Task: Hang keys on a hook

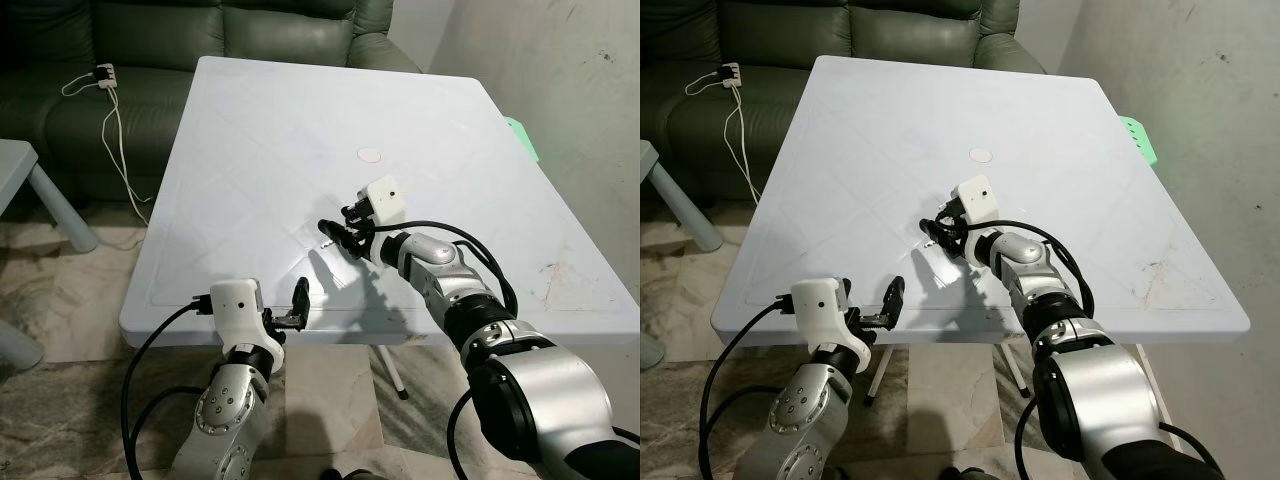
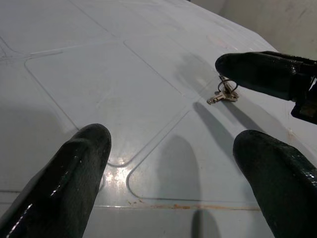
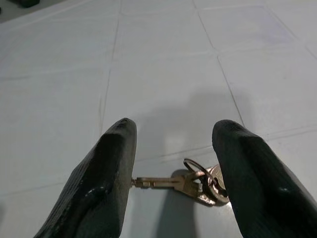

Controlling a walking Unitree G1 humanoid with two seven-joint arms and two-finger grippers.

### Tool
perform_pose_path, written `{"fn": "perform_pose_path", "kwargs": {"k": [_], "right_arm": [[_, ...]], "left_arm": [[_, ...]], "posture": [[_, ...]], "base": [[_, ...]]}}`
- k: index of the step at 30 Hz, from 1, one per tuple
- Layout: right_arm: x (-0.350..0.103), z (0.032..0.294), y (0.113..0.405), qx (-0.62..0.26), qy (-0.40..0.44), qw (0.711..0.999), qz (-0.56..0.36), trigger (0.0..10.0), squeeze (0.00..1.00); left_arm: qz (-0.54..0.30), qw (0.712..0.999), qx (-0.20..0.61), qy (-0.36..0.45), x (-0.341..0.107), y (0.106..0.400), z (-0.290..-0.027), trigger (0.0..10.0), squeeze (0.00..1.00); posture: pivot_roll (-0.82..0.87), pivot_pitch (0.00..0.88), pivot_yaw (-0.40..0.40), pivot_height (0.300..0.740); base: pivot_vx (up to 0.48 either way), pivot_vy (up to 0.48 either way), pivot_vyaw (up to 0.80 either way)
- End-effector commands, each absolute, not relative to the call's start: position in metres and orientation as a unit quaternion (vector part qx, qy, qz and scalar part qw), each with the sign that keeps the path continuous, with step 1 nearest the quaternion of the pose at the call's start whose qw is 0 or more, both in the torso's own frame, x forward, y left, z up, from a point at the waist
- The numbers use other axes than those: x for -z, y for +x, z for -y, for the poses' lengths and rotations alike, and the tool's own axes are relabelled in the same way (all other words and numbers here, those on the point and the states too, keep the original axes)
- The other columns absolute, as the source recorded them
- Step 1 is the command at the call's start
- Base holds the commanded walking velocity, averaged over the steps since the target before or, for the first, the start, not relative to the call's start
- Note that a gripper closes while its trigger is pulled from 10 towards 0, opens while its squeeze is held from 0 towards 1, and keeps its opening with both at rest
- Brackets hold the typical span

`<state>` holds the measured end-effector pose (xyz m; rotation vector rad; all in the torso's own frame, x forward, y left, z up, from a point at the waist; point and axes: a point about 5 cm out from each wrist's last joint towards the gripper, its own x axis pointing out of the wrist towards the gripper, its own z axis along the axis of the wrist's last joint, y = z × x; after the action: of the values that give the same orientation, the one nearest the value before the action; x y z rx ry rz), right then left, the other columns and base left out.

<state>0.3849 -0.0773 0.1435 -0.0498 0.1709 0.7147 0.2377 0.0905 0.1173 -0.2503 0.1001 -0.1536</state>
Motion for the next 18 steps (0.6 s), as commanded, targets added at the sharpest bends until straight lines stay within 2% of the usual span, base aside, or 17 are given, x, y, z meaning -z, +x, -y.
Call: {"fn": "perform_pose_path", "kwargs": {"k": [1, 18], "right_arm": [[-0.142, 0.08, 0.385, -0.351, -0.035, 0.931, -0.089, 10.0, 0.0], [-0.136, 0.078, 0.383, -0.341, -0.041, 0.934, -0.096, 10.0, 0.0]], "left_arm": [[-0.049, 0.983, 0.082, -0.16, -0.123, 0.233, -0.075, 10.0, 0.0], [-0.065, 0.982, 0.075, -0.162, -0.122, 0.22, -0.075, 10.0, 0.0]], "posture": [[0.12, 0.168, -0.179, 0.74], [0.14, 0.216, -0.179, 0.74]], "base": [[0.0, 0.0, 0.0], [0.0, 0.0, 0.0]]}}
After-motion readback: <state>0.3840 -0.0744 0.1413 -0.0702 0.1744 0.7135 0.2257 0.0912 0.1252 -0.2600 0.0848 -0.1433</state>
